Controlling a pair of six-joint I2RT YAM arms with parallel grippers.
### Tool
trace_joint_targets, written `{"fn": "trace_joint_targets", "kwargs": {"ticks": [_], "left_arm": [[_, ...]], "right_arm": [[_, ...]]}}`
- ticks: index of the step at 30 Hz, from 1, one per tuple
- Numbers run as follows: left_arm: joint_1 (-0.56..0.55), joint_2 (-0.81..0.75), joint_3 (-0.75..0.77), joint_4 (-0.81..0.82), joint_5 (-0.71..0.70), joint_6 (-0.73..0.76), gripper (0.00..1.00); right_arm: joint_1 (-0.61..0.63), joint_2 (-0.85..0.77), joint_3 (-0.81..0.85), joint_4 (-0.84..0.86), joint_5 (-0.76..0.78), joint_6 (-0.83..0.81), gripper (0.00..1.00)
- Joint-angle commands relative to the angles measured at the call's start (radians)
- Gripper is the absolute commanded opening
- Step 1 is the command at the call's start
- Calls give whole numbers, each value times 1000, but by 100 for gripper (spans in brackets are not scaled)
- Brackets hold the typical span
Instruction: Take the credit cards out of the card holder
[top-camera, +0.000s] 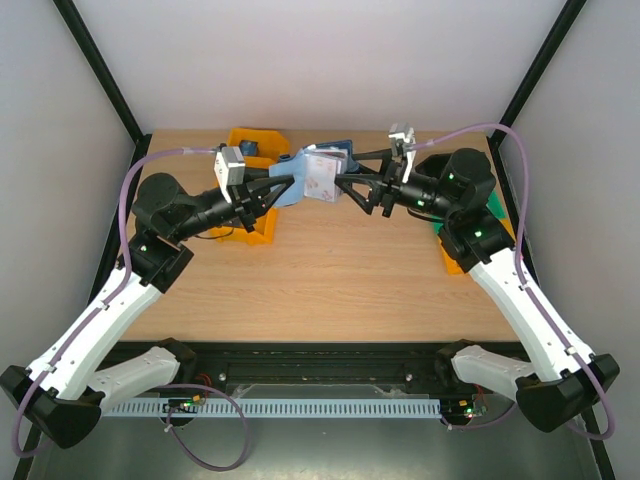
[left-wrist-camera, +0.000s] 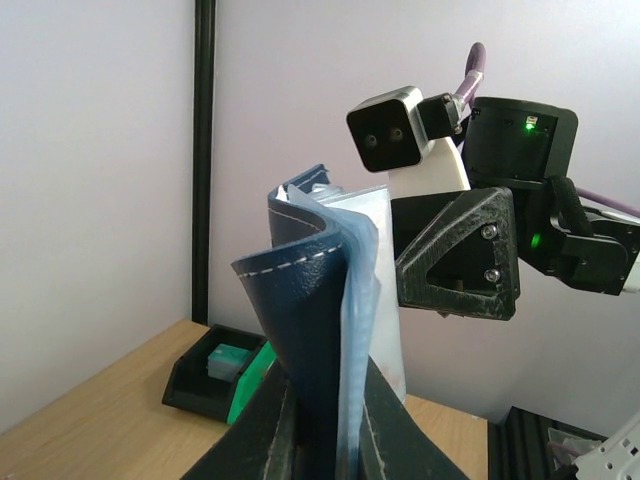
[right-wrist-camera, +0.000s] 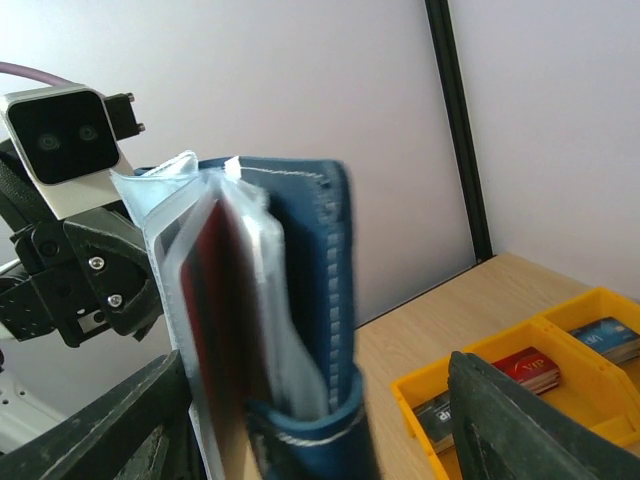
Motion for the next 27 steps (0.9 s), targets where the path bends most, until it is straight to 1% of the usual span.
{"fn": "trace_joint_targets", "kwargs": {"ticks": [1,11,19,27], "left_arm": [[-5,-10,-5,66,36,-11,2],[-9,-13,-15,75,40,-10,2],[-13,-14,-21,83,37,-18,2],[-13,-13,-25,99,44,-33,2]], "right_arm": [[24,22,1,62,16,9,70],[52,50,5,102,19,31,70],[86,73,10,134,50,50,77],[115,78,16,139,117,60,80]]}}
